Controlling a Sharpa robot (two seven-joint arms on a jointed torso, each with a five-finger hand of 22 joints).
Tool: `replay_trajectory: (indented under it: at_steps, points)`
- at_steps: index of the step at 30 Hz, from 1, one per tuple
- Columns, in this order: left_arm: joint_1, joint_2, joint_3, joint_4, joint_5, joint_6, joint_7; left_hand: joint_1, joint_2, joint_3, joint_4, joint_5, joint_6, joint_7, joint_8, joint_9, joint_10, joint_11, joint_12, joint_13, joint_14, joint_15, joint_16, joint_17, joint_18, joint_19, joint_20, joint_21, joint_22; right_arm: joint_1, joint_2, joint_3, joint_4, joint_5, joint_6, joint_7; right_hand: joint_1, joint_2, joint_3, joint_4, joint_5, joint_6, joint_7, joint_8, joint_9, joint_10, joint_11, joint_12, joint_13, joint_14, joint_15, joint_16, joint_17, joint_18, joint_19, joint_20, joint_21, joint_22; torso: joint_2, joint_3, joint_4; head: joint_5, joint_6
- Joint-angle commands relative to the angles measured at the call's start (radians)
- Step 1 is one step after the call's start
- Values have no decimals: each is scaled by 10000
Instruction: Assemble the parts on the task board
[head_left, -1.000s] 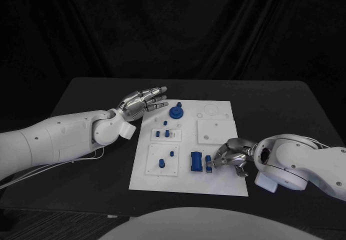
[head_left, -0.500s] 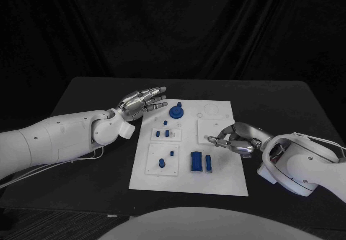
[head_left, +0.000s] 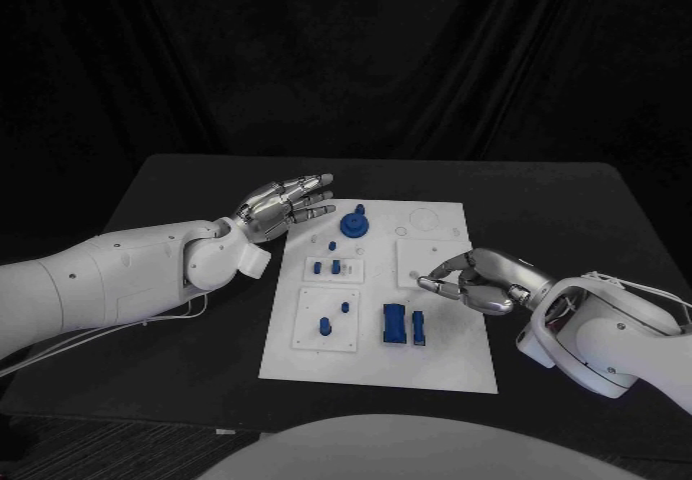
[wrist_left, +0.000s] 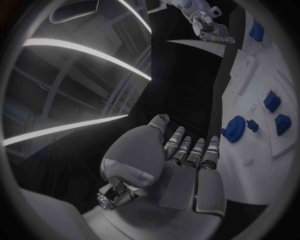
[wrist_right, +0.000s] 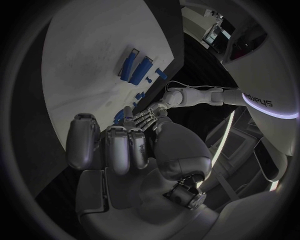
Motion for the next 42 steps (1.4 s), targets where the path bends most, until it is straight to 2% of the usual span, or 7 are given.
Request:
replay_trajectory:
  at_steps: [1,7,11,12,13,18,42]
  points:
    - [-18,5,10,31,58,104,148,-117,4,46,-12,56,61,161,55,12,2,43,48,11,-7,33,45,16,-131,29,-34,52,-6,-82,48,1,-59,-120,712,217,-393,184,-314,-2,-435,166,-20,-118,-159,1039,-76,26,2627,811,-75,37,1332,-153,304,-52,74,1930,9,0,-6,-13,1]
    - [-24,5,10,32,58,107,148,-117,4,46,-12,56,61,161,55,12,2,43,48,11,-7,33,45,16,-131,29,-34,52,-6,-141,138,1,-164,80,1196,53,-966,628,-944,-3,-1209,326,-14,-354,-456,1039,-73,26,2627,816,-73,47,1365,-165,289,-51,196,1943,1,-4,14,-18,1]
    - [-28,0,10,33,58,109,146,-117,4,46,-12,56,61,161,55,12,2,43,48,11,-7,33,45,16,-131,29,-34,52,-6,-159,185,1,-215,169,1335,53,-965,818,-1074,-15,-895,286,-29,-483,-585,1039,-83,26,2627,819,-81,52,1375,-189,315,-54,334,1975,-1,-2,5,2,1]
    - [-29,-1,10,34,58,108,145,-117,4,46,-12,56,61,161,55,12,2,43,48,11,-7,33,45,16,-131,29,-34,52,-6,-163,195,1,-227,206,1356,77,-982,882,-1130,-11,-744,309,-35,-509,-624,1039,-88,26,2627,823,-80,59,1403,-263,422,-55,701,2073,-3,-5,1,3,1]
    - [-29,-2,10,34,58,108,145,-117,4,46,-12,56,61,161,55,12,2,43,48,11,-7,33,45,16,-131,29,-34,52,-6,-166,202,1,-236,258,1370,94,-1021,968,-1249,-10,-639,346,-40,-555,-693,1039,-88,26,2627,793,-78,19,1283,-542,834,-54,2038,2436,-3,-6,3,-3,1]
    - [-32,-1,10,31,58,113,143,-117,4,46,-12,56,61,161,55,12,2,43,48,11,-7,33,45,16,-131,29,-34,52,-6,-178,232,1,-278,877,1511,146,-1025,1160,-1484,-16,-311,473,-33,-626,-828,1039,-85,26,2627,804,-81,22,1348,-646,984,-60,2531,2569,-1,-7,9,5,1]
    - [-42,10,10,26,58,111,121,-113,4,77,-35,72,53,162,56,11,12,54,65,14,2,38,63,19,-132,29,-33,51,-12,-237,400,2,-455,1354,2220,-415,-963,1284,-1540,-24,72,353,-57,-804,-991,1039,-102,26,2627,809,-92,28,1359,-676,1028,-61,2664,2607,8,-6,19,8,1]
